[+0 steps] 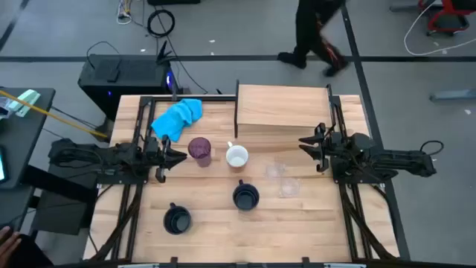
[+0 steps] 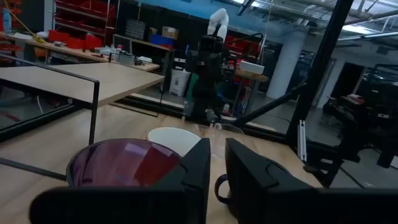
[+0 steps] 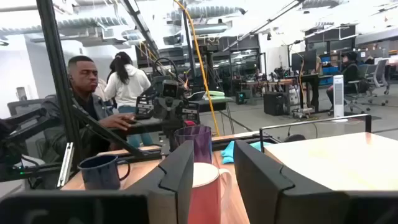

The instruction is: Stack small to large cups/mugs on shelf

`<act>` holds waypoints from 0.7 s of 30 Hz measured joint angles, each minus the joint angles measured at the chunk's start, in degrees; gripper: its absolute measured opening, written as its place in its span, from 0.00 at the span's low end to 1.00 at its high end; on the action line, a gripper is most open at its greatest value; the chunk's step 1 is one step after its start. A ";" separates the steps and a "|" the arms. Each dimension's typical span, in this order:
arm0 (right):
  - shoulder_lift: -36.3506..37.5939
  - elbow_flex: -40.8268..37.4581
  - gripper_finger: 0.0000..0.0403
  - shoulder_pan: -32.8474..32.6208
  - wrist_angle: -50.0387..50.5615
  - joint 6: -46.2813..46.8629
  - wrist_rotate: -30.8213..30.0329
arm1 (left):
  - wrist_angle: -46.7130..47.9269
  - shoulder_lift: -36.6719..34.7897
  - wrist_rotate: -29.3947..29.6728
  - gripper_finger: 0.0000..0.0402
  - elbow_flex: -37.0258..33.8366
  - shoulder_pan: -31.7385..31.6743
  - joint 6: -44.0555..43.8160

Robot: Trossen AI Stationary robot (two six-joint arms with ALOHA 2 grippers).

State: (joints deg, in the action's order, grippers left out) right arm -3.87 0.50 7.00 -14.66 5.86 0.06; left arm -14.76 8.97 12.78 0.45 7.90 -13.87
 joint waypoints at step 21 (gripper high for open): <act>0.01 0.01 0.30 0.00 0.00 -0.01 0.00 | 0.02 0.01 0.00 0.13 -0.01 0.00 -0.01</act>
State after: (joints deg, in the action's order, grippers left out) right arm -3.86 0.51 7.01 -14.66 5.85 0.06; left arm -14.74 8.98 12.78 0.44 7.90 -13.88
